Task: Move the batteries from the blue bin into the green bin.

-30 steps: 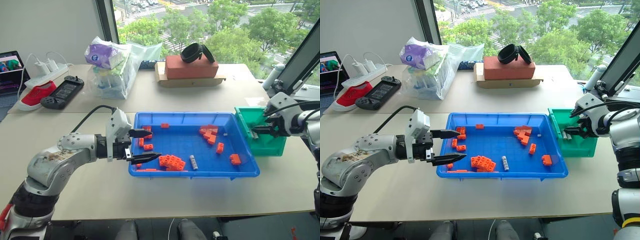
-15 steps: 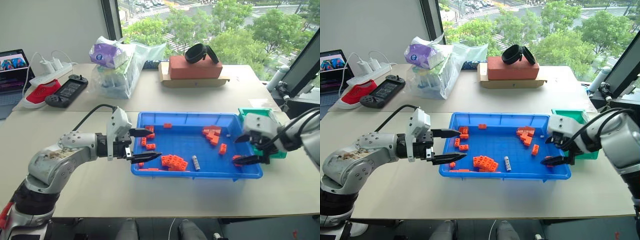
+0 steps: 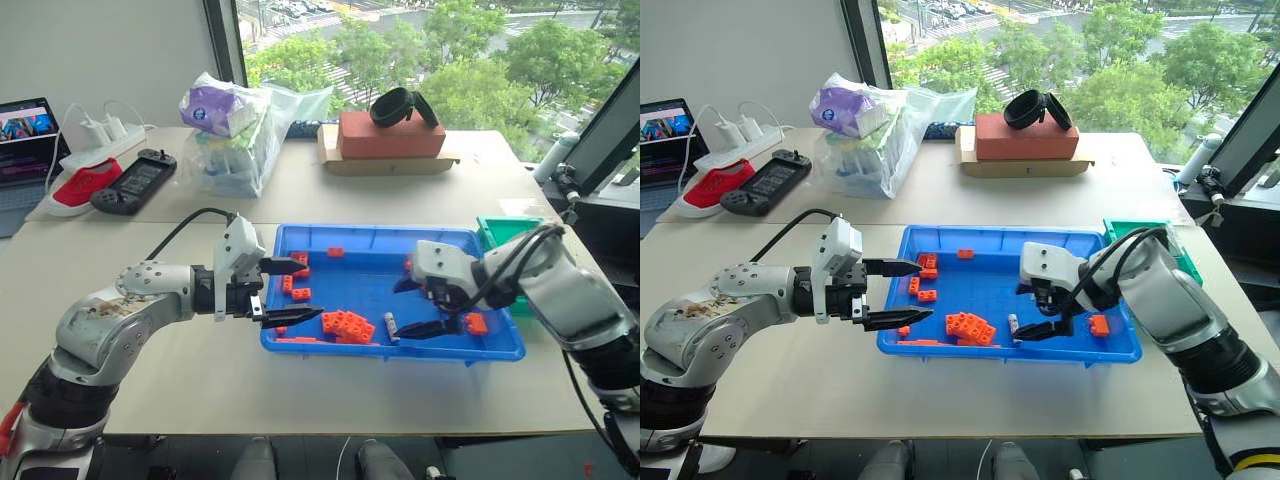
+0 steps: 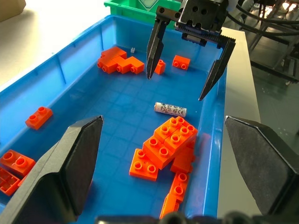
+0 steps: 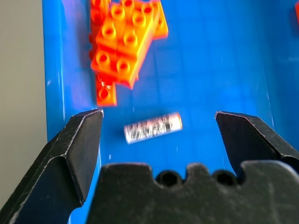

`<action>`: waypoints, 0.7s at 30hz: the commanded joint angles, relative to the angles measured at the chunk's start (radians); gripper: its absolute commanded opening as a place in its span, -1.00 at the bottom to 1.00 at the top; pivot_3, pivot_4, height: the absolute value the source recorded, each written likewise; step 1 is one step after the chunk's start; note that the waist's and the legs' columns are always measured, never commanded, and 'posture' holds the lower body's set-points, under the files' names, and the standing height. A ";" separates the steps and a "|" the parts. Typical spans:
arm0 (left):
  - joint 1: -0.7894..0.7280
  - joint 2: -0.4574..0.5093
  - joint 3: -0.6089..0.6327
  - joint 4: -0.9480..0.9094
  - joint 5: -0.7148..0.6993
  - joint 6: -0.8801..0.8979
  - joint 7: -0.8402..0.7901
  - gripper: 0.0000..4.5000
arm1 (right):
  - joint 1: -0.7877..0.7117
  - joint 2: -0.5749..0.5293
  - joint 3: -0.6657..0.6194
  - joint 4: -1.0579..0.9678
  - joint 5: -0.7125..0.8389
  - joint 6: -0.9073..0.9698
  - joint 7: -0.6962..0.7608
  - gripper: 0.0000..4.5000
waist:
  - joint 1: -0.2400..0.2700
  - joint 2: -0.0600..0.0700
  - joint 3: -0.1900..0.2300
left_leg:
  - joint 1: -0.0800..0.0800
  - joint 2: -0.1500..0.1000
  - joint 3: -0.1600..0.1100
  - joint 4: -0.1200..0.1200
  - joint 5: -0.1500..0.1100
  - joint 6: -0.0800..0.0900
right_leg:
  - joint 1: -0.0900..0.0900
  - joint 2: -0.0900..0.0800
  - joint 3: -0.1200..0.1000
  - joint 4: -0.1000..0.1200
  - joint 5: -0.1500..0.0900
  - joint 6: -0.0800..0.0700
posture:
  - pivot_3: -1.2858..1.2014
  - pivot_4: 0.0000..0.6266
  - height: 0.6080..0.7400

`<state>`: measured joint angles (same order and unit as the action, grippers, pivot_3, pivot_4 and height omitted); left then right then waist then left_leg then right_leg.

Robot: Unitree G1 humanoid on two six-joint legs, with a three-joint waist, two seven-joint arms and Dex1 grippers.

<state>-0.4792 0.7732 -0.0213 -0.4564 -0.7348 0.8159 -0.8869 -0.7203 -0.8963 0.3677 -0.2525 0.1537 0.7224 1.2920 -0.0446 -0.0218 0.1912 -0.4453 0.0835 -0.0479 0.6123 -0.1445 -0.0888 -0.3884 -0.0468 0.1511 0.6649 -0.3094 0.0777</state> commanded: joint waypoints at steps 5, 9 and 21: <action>-0.020 0.001 0.011 -0.028 -0.010 0.008 0.004 1.00 | -0.033 0.049 0.081 0.066 -0.092 -0.113 -0.015 0.04 | 0.000 0.000 0.000 | 0.000 0.000 0.000 0.000 0.000 0.000 | 0.000 0.000 0.000 0.000 0.000 0.000 | 0.03 -0.52 1.00; -0.020 -0.005 0.011 -0.042 -0.017 0.020 0.016 1.00 | -0.022 0.077 0.110 0.073 -0.117 -0.117 -0.015 -0.54 | -0.002 0.000 0.000 | 0.000 0.000 -0.001 0.000 0.000 0.000 | 0.000 0.000 0.000 0.001 0.000 0.000 | 0.03 -0.52 1.00; -0.020 -0.011 0.019 -0.042 -0.021 0.027 0.030 1.00 | -0.019 0.253 0.101 0.102 -0.039 -0.056 -0.041 -0.98 | -0.004 0.000 0.000 | 0.000 0.000 -0.002 0.000 0.000 0.000 | 0.000 0.001 -0.001 0.001 0.000 0.000 | 0.03 -0.52 1.00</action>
<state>-0.4794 0.7651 -0.0194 -0.4686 -0.7479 0.8513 -0.8610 -0.7284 -0.6817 0.4934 -0.1438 0.0743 0.6411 1.2690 -0.0481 -0.0220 0.1910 -0.4451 0.0837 -0.0498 0.6120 -0.1440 -0.0895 -0.3884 -0.0463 0.1499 0.6658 -0.3093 0.0775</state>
